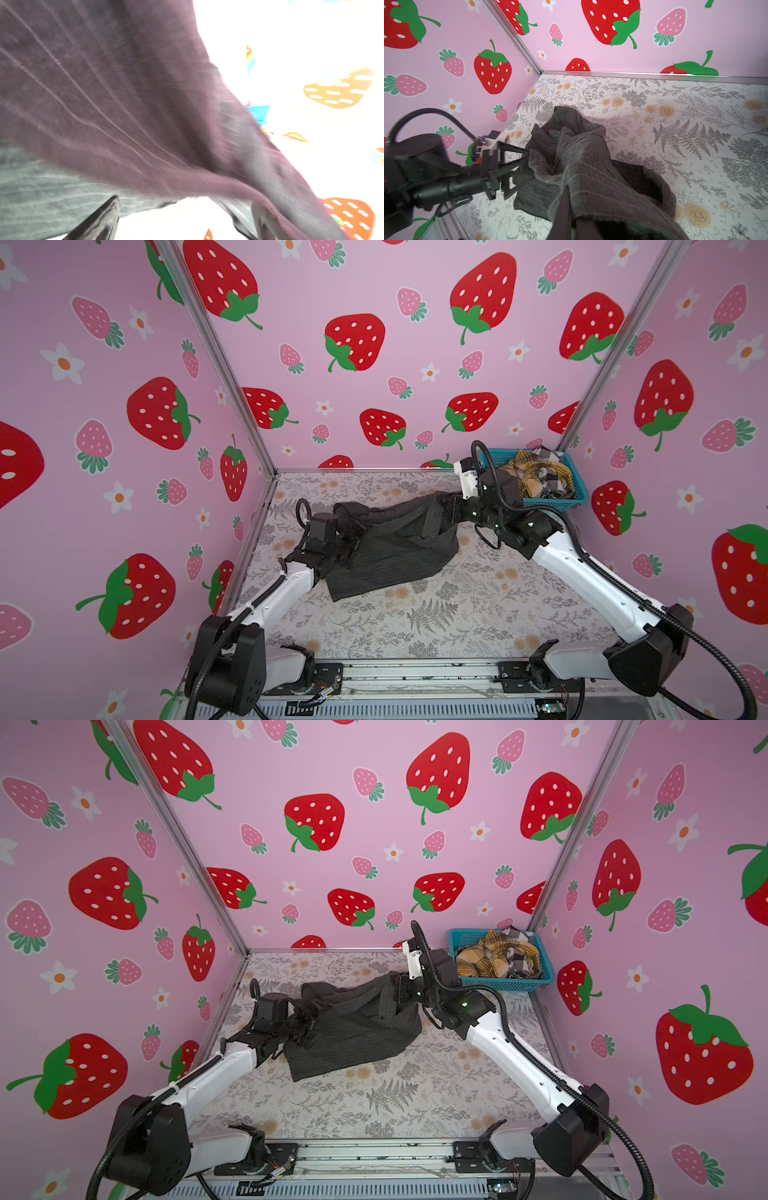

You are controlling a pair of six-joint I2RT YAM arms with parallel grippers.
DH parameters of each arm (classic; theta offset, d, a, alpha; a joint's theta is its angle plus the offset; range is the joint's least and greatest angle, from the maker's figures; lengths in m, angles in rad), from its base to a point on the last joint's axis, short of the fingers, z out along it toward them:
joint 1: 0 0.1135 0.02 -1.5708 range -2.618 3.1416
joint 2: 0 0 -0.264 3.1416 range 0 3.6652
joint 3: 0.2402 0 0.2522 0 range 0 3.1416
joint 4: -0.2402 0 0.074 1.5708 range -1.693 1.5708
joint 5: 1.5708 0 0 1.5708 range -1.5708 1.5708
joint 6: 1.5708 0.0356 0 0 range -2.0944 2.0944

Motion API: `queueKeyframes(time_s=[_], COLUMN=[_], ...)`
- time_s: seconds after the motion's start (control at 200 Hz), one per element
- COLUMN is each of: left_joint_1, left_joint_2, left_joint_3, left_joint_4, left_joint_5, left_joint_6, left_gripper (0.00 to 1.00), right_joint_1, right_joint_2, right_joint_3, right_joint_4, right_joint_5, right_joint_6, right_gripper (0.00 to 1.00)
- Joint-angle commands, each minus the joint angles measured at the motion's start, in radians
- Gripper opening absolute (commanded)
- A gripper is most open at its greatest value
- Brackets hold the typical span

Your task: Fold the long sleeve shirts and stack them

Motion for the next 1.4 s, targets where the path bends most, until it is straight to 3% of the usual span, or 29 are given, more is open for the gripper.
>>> queueKeyframes(time_s=[0.0, 0.095, 0.28, 0.36, 0.4, 0.44, 0.565, 0.685, 0.78, 0.92, 1.046, 1.126, 1.251, 1.336, 1.396], left_joint_1=[0.000, 0.004, 0.001, 0.010, 0.026, 0.050, 0.158, 0.253, 0.324, 0.414, 0.456, 0.457, 0.463, 0.435, 0.343], left_joint_2=[-0.075, -0.024, 0.217, 0.258, 0.260, 0.263, 0.327, 0.402, 0.419, 0.362, 0.264, 0.186, 0.027, -0.099, -0.158], left_joint_3=[-0.047, -0.065, 0.012, 0.049, 0.062, 0.087, 0.259, 0.513, 0.785, 1.154, 1.349, 1.341, 1.094, 0.849, 0.739], left_joint_4=[-0.059, 0.015, 0.192, 0.189, 0.184, 0.174, 0.076, 0.000, -0.148, -0.367, -0.583, -0.686, -0.682, -0.612, -0.642], left_joint_5=[-0.061, -0.045, 0.047, 0.029, 0.004, -0.015, -0.030, -0.030, -0.080, -0.204, -0.335, -0.380, -0.252, -0.130, -0.155], left_joint_6=[-0.074, -0.116, -0.152, -0.148, -0.140, -0.116, -0.032, 0.024, 0.085, 0.174, 0.258, 0.295, 0.290, 0.286, 0.345], left_gripper=[0.99, 0.99, 1.00, 0.92, 0.82, 0.65, 0.00, 0.00, 0.00, 0.00, 0.00, 0.00, 0.00, 0.00, 0.00], right_joint_1=[-0.003, -0.003, -0.004, -0.003, -0.004, -0.005, -0.022, -0.053, -0.105, -0.132, -0.134, -0.142, -0.161, -0.172, -0.172], right_joint_2=[-0.015, -0.013, -0.051, -0.059, -0.059, -0.055, 0.033, 0.175, 0.331, 0.514, 0.544, 0.514, 0.408, 0.272, 0.145], right_joint_3=[0.020, 0.032, 0.007, 0.003, 0.003, 0.005, 0.095, 0.270, 0.531, 0.931, 1.054, 1.028, 0.836, 0.537, 0.277], right_joint_4=[-0.012, -0.013, -0.012, -0.016, -0.016, -0.015, -0.043, -0.028, 0.005, 0.062, 0.173, 0.201, 0.226, 0.289, 0.349], right_joint_5=[0.011, 0.000, 0.004, 0.012, 0.014, 0.023, 0.048, 0.038, 0.001, -0.118, -0.238, -0.303, -0.421, -0.457, -0.429], right_joint_6=[-0.020, -0.026, -0.022, -0.022, -0.022, -0.023, -0.033, -0.084, -0.096, -0.126, -0.149, -0.152, -0.134, -0.112, -0.103], right_gripper=[0.00, 0.00, 0.00, 0.00, 0.00, 0.00, 0.00, 0.00, 0.00, 0.00, 0.00, 0.00, 0.00, 0.00, 0.00])
